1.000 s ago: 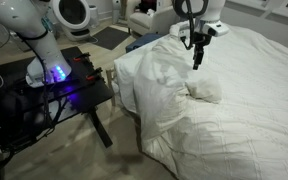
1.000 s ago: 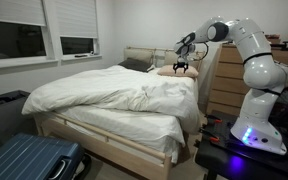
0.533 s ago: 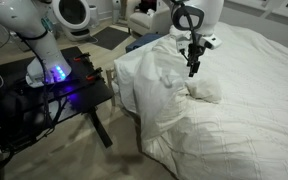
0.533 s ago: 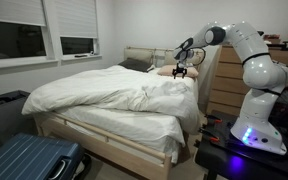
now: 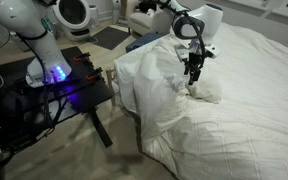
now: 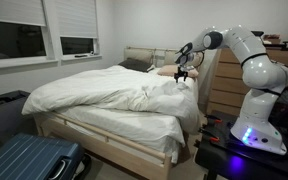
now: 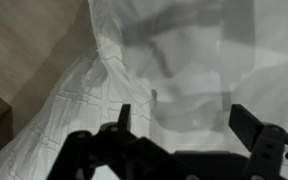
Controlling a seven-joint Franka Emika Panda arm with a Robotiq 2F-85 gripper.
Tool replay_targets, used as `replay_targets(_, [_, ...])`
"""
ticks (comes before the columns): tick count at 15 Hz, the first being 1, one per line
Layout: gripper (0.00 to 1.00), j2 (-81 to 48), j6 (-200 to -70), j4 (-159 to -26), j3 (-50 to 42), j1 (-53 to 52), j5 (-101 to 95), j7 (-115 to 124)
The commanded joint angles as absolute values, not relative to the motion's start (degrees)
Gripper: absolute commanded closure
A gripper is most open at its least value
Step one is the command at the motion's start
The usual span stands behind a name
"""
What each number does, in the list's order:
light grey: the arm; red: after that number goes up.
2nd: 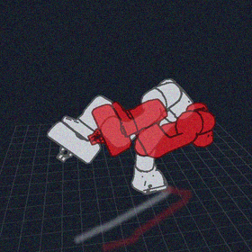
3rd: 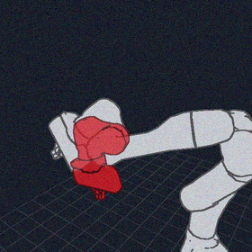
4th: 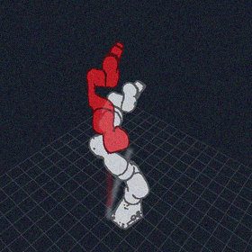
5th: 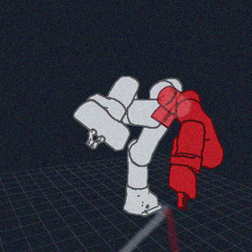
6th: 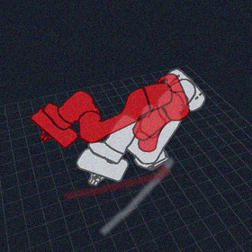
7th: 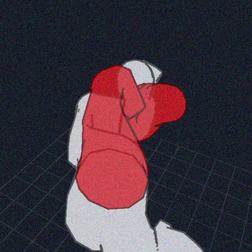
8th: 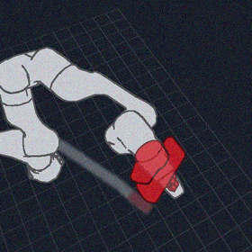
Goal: Spread the bed fully
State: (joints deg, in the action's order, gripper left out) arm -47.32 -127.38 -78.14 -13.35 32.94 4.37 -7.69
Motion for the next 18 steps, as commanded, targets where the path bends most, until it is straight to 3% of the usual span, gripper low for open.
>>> replay_targets(1, [0.00, -49.49, -124.76, -74.75, -13.46, 33.98, 2.80, -9.31])
replay_targets(12, [0.00, -49.59, -138.34, -79.44, -6.52, 38.93, 11.42, -10.51])
replay_targets(13, [0.10, -49.56, -139.56, -79.84, -5.66, 39.40, 12.11, -10.81])
replay_targets(14, [0.26, -49.61, -140.62, -80.10, -4.83, 39.91, 12.73, -11.61])
replay_targets(18, [0.58, -49.74, -142.13, -80.52, -3.42, 40.81, 13.69, -10.81])
